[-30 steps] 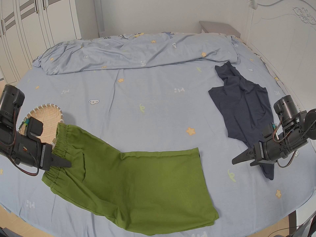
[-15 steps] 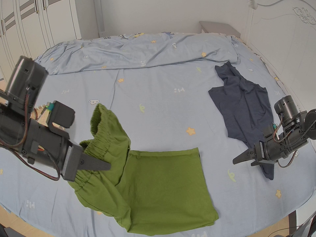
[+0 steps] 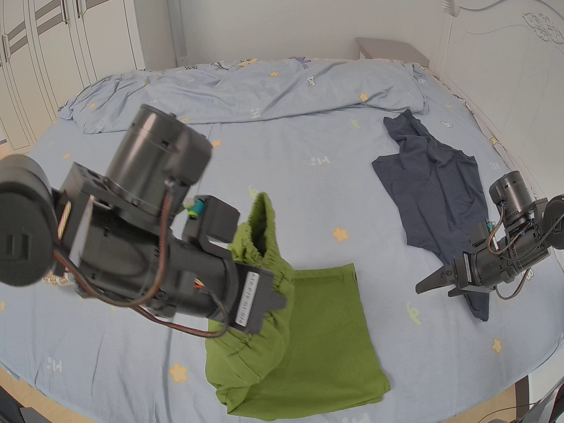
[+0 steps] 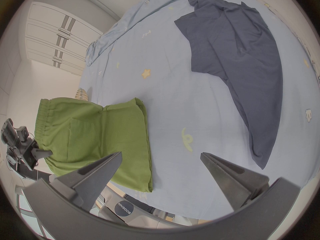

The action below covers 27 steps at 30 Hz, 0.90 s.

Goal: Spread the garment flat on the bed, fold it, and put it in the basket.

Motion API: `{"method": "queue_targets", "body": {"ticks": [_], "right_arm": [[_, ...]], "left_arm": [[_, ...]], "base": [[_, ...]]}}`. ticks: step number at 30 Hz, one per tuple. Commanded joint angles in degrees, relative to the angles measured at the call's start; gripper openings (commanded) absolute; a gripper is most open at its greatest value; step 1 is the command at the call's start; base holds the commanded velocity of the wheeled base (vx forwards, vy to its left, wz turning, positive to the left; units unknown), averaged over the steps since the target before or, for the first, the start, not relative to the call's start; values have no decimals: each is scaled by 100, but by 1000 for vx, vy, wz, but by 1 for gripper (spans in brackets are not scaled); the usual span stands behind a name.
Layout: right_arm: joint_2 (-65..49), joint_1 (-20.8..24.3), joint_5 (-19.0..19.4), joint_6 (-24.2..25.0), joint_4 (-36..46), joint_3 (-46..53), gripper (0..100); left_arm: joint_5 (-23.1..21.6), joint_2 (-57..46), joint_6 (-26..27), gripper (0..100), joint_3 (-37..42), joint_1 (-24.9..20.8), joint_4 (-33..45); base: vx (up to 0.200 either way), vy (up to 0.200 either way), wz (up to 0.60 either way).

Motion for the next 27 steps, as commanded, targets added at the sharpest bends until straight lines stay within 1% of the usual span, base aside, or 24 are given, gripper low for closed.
{"method": "queue_targets", "body": {"ticks": [1, 4, 12, 16, 20, 25, 26, 27], "right_arm": [[47, 2, -3, 2, -1, 4, 100], [56, 2, -3, 2, -1, 4, 100], [109, 2, -12, -7, -1, 13, 100], [109, 2, -12, -7, -1, 22, 100], [109, 11, -12, -16, -1, 22, 100], [109, 11, -12, -16, -1, 22, 100], [109, 11, -12, -16, -1, 22, 100], [109, 11, -12, -16, -1, 22, 100]], "left_arm": [[115, 408, -87, 0, 79, -345, -100], [124, 592, -96, 0, 97, -398, -285], [133, 935, -139, 0, 97, -583, -469], [273, 1137, -403, 0, 97, -697, -803], [440, 1304, -526, 0, 79, -758, -1067], [467, 1366, -702, 0, 61, -829, -1234], [476, 1392, -737, 100, 53, -855, -1251], [476, 1392, -737, 100, 53, -855, -1260]], "base": [[0, 0, 0], [0, 0, 0], [0, 0, 0], [0, 0, 0], [0, 0, 0], [0, 0, 0], [0, 0, 0], [0, 0, 0]]}}
